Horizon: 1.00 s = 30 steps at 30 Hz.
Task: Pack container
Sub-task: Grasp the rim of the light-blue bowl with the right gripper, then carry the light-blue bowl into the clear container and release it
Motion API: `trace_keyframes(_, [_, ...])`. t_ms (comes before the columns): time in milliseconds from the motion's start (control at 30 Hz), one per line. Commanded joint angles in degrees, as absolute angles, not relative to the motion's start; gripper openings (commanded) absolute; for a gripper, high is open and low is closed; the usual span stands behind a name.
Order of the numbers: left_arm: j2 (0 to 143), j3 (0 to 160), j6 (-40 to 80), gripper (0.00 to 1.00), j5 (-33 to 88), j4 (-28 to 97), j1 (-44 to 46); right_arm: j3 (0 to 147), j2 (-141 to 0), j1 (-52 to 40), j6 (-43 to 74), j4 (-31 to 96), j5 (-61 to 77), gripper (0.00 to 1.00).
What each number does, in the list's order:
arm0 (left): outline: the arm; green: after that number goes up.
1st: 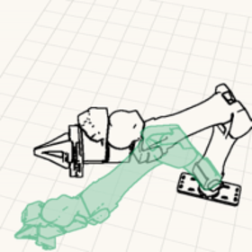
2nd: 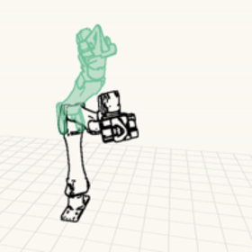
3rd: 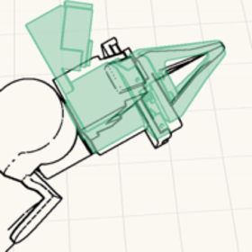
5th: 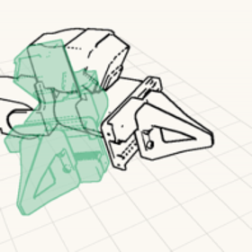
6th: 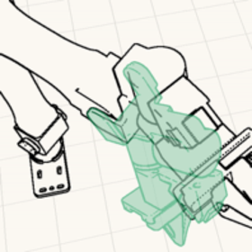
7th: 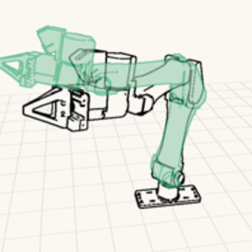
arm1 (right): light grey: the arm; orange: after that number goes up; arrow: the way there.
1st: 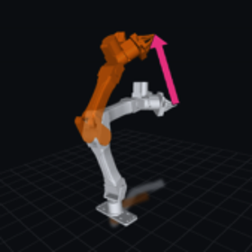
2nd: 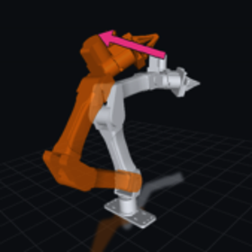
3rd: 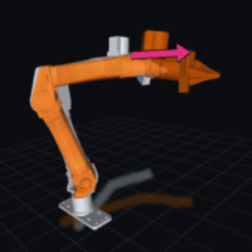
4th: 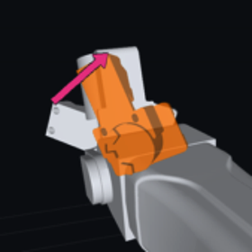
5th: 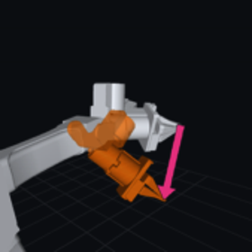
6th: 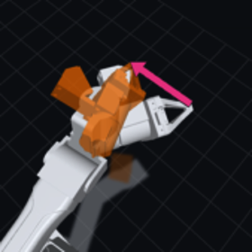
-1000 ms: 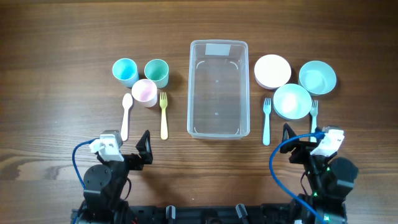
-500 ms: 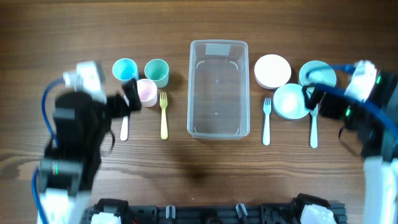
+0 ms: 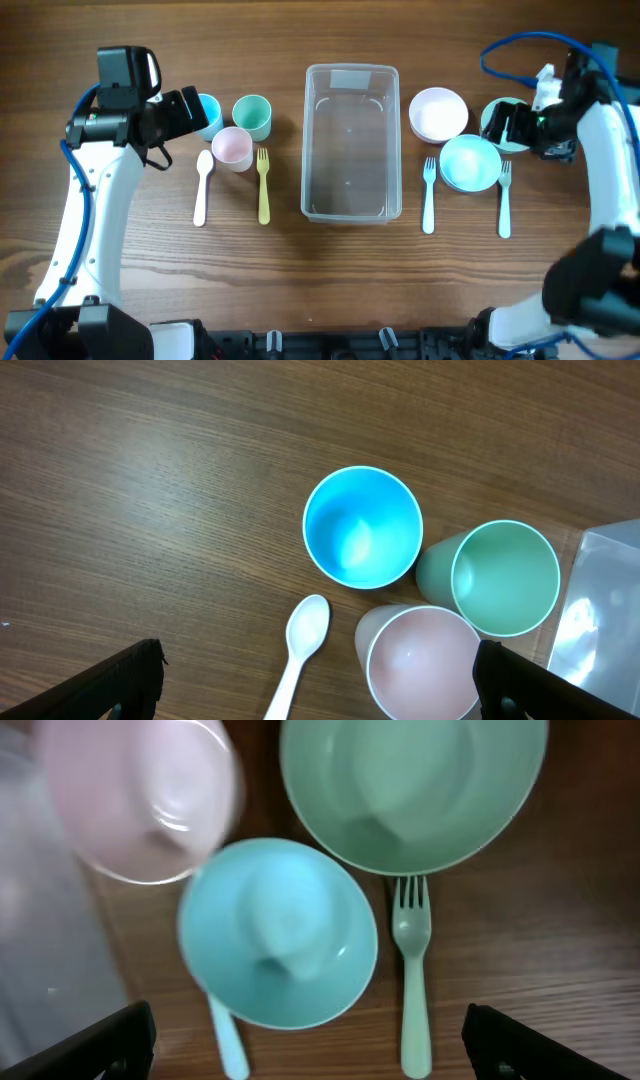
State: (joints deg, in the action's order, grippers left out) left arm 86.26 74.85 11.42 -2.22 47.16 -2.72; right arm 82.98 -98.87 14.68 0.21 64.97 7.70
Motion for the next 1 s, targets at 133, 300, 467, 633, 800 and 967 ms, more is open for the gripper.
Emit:
trace_keyframes(133, [86.39, 76.18, 10.72, 1.0, -1.34, 47.22, -2.96, 77.87, -108.71, 14.48, 3.95, 62.13, 5.13, 0.77])
trace_keyframes(300, [86.39, 76.18, 10.72, 1.0, -1.34, 47.22, -2.96, 72.58, -109.3, 14.48, 9.61, 53.98, 5.15, 0.69])
trace_keyframes(467, [86.39, 76.18, 10.72, 1.0, -1.34, 47.22, -2.96, 70.89, -109.3, 14.48, 9.61, 52.75, 5.1, 0.29])
trace_keyframes(633, [86.39, 76.18, 10.72, 1.0, -1.34, 47.22, -2.96, 71.09, -107.42, 14.48, 10.68, 53.15, 5.13, 0.04])
trace_keyframes(800, [86.39, 76.18, 10.72, 1.0, -1.34, 47.22, -2.96, 74.24, -94.45, 14.28, 10.7, 56.38, 5.17, 0.04])
trace_keyframes(967, [86.39, 76.18, 10.72, 1.0, -1.34, 47.22, -2.96, 80.42, -77.25, 7.09, 11.31, 59.88, 16.25, 0.04])
